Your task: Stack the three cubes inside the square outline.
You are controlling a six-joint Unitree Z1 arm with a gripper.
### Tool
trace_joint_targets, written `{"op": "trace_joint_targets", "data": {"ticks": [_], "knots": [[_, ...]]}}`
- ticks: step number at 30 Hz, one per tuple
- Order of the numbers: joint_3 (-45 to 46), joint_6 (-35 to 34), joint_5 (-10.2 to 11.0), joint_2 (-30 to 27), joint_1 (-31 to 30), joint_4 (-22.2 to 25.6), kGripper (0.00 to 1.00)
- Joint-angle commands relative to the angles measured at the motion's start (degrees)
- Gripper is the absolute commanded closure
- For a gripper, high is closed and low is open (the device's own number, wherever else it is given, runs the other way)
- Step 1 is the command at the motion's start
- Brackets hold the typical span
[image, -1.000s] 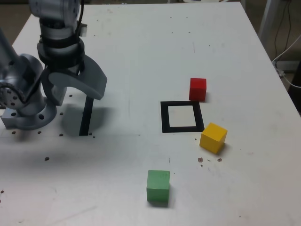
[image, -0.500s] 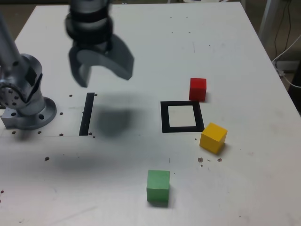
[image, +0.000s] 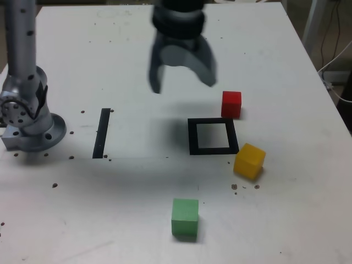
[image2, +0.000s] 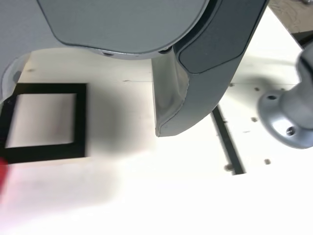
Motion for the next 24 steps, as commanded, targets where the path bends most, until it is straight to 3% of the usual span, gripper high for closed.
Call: {"op": "trace_joint_targets", "data": {"ticks": [1,8,15,24], "knots": [[-8.45,0.43,0.19,2.27,0.31,0.44,0.03],[-15.17,1.79,0.70,8.81,0.73,0.81,0.03],[-16.06,1.97,0.74,13.95,2.01,0.74,0.04],[-15.17,2.03,2.28,16.49,2.89,-0.17,0.06]]}}
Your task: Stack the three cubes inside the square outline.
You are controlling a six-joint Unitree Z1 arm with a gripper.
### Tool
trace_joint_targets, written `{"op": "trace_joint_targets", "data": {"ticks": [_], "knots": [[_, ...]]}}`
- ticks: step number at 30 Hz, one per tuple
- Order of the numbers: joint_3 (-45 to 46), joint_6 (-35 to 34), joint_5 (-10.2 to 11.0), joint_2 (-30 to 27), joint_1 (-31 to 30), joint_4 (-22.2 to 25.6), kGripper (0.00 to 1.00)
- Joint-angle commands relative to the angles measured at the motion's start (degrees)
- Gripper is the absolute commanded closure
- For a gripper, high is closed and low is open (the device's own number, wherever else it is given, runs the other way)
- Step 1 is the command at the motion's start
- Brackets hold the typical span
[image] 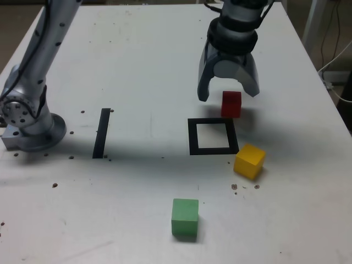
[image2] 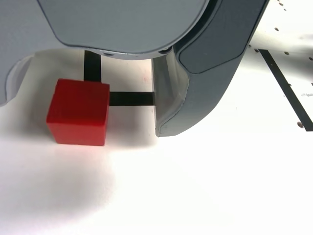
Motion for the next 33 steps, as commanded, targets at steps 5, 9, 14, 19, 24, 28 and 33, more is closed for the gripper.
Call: {"op": "trace_joint_targets", "data": {"ticks": [5,9,14,19,24,28,33], "knots": [[1.38,0.30,-0.32,1.84,0.12,-2.66,0.12],[2.78,0.39,-0.41,2.37,0.31,-4.56,0.19],[3.37,0.56,-0.49,2.20,0.33,-5.14,0.30],[3.43,1.09,-0.32,1.23,0.16,-5.46,0.40],[3.90,1.84,-0.72,0.91,0.13,-7.14,0.47],[4.77,2.28,-1.26,0.93,0.13,-9.01,0.48],[5.25,2.75,-1.67,1.02,0.13,-10.40,0.53]]}}
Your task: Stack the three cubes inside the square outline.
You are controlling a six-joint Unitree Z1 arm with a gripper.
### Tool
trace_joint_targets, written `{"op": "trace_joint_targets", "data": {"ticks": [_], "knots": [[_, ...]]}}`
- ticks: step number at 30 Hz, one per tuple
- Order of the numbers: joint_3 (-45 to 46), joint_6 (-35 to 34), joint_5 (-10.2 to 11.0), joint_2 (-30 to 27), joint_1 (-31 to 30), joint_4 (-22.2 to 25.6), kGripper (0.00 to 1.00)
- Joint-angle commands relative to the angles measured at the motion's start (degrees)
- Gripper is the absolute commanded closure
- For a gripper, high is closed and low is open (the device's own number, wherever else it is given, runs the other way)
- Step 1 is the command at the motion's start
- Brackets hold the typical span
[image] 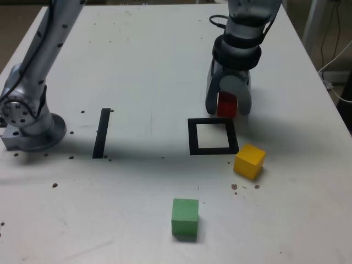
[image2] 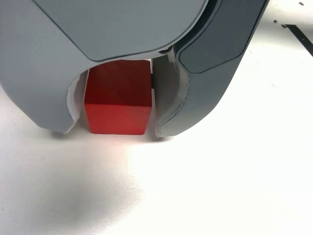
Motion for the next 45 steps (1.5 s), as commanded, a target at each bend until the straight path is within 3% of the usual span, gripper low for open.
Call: {"op": "trace_joint_targets", "data": {"ticks": [1,11,18,24,30,45], "knots": [[0.27,0.26,-0.17,-0.19,-0.08,-0.67,0.54],[2.96,-0.11,0.01,-3.51,-0.76,-1.80,0.69],[9.97,-3.58,0.32,-11.12,-4.61,-1.21,0.69],[19.65,-8.36,-1.79,-16.07,-9.11,-6.18,0.69],[23.51,-11.97,-3.55,-15.87,-12.27,-10.79,0.69],[17.48,-12.77,-3.15,-11.09,-12.83,-9.75,0.68]]}}
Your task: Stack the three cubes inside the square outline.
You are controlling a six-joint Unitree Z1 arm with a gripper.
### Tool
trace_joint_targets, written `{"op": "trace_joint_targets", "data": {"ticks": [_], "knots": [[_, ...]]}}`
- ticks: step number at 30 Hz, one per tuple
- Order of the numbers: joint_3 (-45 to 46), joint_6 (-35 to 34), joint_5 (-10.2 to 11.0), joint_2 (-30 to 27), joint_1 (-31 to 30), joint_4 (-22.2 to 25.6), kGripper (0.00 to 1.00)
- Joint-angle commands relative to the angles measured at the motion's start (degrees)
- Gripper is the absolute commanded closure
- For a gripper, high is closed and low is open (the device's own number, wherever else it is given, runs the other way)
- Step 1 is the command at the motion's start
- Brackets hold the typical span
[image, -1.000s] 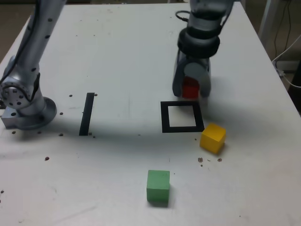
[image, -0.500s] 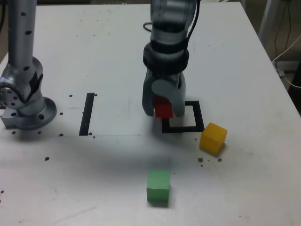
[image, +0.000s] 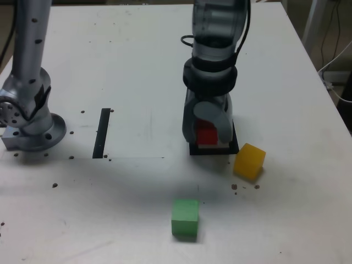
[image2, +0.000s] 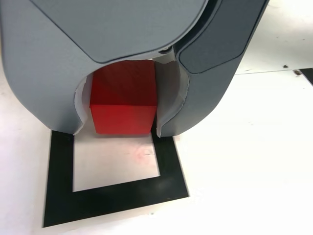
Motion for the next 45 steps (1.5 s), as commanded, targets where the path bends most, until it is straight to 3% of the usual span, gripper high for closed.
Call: {"op": "trace_joint_targets", "data": {"ticks": [1,14,23,25,29,32,45], "knots": [[-0.63,-0.13,0.17,0.64,0.01,0.33,0.68],[-1.32,-0.06,2.26,2.21,1.54,1.20,0.55],[-1.42,0.04,2.40,2.25,1.68,1.07,0.49],[-1.31,0.04,2.41,2.23,1.68,0.92,0.42],[-1.00,0.03,2.81,2.13,1.68,0.49,0.15],[-0.64,-0.04,3.08,2.03,1.68,0.33,0.03],[-0.52,-0.13,2.99,-2.11,0.91,2.01,0.01]]}}
